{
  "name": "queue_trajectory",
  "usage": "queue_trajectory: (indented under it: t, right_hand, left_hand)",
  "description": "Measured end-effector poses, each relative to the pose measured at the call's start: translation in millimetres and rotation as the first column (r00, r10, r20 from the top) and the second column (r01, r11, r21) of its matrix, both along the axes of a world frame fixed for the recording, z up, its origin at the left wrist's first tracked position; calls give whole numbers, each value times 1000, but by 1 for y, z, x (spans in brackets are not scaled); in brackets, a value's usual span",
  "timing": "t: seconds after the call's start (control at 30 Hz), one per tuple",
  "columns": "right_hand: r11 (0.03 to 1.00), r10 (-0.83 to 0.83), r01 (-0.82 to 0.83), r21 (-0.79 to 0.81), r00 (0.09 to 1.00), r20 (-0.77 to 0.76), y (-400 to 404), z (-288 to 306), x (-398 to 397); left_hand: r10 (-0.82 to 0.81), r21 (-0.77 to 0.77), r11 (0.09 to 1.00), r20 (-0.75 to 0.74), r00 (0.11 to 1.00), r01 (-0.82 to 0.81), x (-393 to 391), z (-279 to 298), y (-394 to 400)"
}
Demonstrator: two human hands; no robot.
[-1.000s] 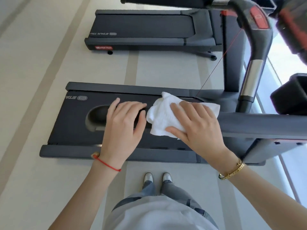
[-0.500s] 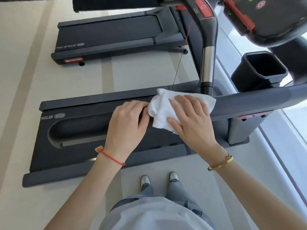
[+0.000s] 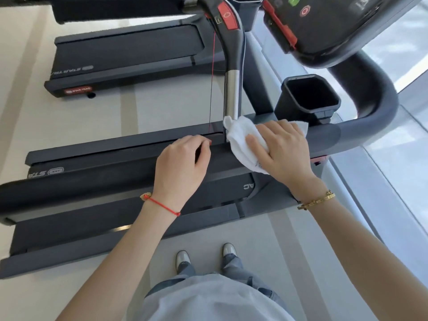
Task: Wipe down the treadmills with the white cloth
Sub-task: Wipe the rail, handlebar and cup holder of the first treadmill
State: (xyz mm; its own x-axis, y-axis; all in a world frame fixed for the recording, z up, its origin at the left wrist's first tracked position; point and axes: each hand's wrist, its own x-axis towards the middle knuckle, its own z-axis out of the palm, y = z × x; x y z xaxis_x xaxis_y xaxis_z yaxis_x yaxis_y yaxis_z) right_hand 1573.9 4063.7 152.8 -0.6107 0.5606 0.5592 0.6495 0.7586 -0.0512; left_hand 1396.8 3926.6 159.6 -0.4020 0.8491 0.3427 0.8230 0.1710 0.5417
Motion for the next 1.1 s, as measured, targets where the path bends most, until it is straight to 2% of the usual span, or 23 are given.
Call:
queue_trajectory:
  t: [0.13, 0.3, 0.37, 0.47, 0.6, 0.8, 0.93, 1.0, 1.1]
  right_hand:
    - [1000, 9, -9, -20, 1000, -8, -4, -2, 2]
    - [977, 212, -210, -31, 961, 175, 7, -5, 37]
    - [983, 183, -183, -18, 966, 180, 24, -4, 59]
    - [995, 104, -104, -6, 988, 112, 43, -4, 80]
    - [999, 45, -43, -28, 995, 85, 32, -3, 64]
    - [971, 238, -224, -88, 950, 202, 26, 4, 28]
    - [953, 298, -276, -122, 925, 234, 50, 11, 38]
    - [935, 355, -329, -135, 890, 287, 49, 14, 32]
    - [905, 420, -411, -107, 829, 369, 36, 14, 12]
  left_hand:
    - [81, -24, 996, -58, 995, -82, 16, -1, 15]
    - [175, -72, 980, -138, 975, -186, 28, -5, 28]
    - [212, -83, 970, -155, 965, -226, 29, -6, 29]
    - [251, -87, 959, -172, 952, -269, 30, -8, 30]
    - [282, -53, 953, -219, 934, -300, 31, -11, 32]
    - [279, 0, 957, -255, 926, -289, 32, -13, 32]
    - [254, -4, 966, -197, 947, -260, 28, -11, 28]
    - [242, 0, 969, -171, 955, -245, 24, -10, 22]
    - [309, 44, 951, -194, 931, -307, 14, -10, 4]
